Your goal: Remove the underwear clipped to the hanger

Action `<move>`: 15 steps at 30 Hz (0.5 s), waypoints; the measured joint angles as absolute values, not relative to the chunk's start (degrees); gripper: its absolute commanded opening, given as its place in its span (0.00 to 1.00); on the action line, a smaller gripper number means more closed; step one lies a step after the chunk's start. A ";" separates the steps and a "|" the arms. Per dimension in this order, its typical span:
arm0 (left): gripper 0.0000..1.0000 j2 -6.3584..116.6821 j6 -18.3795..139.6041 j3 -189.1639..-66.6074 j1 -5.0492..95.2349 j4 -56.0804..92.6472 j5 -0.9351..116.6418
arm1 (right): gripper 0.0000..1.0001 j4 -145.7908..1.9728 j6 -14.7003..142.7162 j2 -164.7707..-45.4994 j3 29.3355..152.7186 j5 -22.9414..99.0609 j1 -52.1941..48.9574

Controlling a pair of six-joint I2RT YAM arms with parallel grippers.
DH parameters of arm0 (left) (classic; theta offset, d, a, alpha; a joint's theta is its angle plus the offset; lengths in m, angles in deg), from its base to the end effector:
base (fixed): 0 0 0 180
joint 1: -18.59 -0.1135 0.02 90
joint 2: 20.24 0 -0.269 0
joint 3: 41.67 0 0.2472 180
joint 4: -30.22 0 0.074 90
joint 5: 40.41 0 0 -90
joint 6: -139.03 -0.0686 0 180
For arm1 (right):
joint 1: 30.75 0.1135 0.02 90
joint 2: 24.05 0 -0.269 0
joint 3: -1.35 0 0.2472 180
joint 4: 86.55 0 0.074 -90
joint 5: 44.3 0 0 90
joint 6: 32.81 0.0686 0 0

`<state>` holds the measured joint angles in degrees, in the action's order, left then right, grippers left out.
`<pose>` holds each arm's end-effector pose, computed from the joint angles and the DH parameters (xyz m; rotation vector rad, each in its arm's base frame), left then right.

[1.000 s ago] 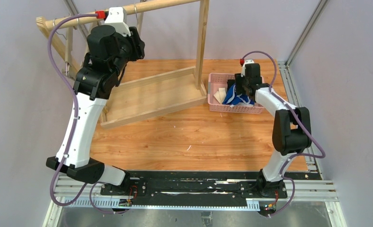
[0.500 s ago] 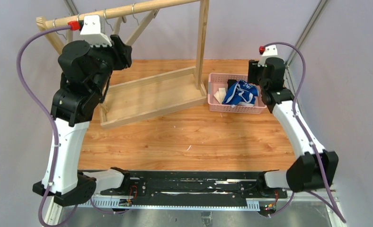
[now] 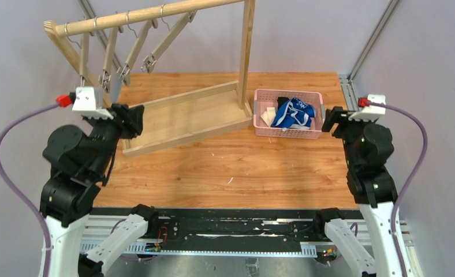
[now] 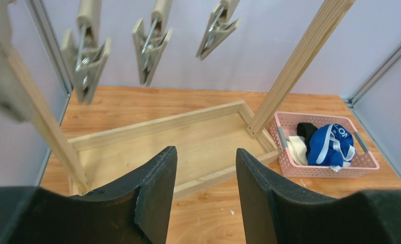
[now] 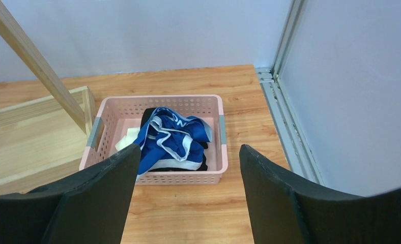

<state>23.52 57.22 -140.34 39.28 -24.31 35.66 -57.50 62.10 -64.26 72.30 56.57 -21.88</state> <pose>0.1072 -0.0229 0.5028 -0.0208 1.5679 -0.2066 0.1683 0.0132 0.4177 0.0973 1.5389 0.0447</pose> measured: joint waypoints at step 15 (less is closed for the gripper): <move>0.62 4.07 57.17 -123.24 39.28 -28.07 28.27 | 0.74 -47.27 63.26 -51.54 69.70 61.65 -21.88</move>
<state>4.07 57.17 -123.24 39.28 -28.07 28.27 -47.27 63.26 -51.54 69.70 61.65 -21.88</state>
